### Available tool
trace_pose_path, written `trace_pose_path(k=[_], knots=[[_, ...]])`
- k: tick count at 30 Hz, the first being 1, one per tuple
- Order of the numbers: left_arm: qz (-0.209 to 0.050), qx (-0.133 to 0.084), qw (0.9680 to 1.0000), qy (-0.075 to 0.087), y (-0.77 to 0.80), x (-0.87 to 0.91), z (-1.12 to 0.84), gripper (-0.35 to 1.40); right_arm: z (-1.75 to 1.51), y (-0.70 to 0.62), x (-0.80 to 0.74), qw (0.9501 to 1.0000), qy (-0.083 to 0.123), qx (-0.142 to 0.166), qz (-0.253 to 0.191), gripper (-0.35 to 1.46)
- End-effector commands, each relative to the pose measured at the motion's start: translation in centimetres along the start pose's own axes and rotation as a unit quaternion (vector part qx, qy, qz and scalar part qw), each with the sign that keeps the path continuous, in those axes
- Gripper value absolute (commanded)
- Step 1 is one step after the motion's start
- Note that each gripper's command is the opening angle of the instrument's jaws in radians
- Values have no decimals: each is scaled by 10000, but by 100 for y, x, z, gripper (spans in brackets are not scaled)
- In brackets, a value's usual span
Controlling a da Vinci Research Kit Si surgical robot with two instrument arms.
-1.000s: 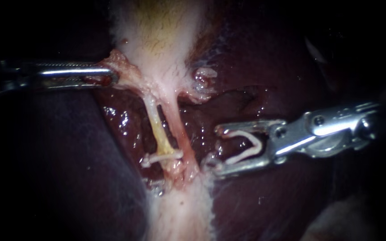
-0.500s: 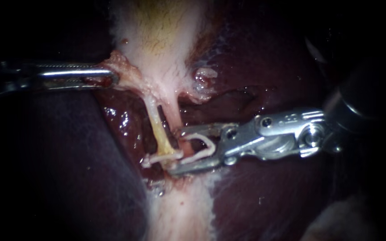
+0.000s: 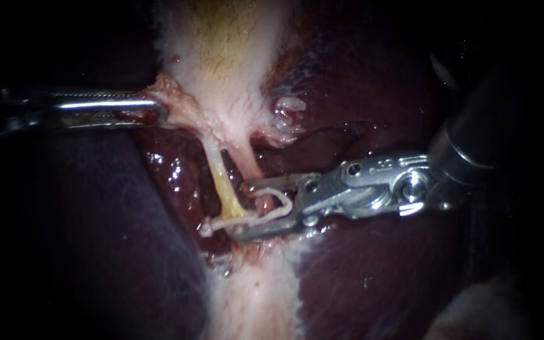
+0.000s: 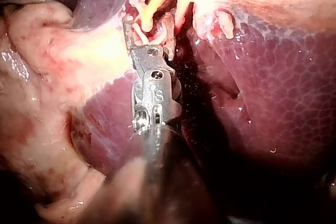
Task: Clipping second clip left tube
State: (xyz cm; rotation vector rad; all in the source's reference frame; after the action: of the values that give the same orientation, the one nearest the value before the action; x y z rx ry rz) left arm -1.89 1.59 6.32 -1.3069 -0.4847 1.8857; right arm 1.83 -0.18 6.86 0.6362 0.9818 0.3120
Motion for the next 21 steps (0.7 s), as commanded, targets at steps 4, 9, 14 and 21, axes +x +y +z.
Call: trace_pose_path(k=[4,9,14,21], knots=[[0,2,10000,1,1,0,0,-35,5,7,2,10000,3,-11,9,50],[-1,-9,10000,-2,1,0,1,-35,16,10,7,9999,15,99,12,50],[1,-6,10000,-1,2,0,3,-35,34,10,11,9996,136,246,31,50],[2,-2,10000,1,2,0,4,-35,48,6,12,9982,285,528,69,50]])
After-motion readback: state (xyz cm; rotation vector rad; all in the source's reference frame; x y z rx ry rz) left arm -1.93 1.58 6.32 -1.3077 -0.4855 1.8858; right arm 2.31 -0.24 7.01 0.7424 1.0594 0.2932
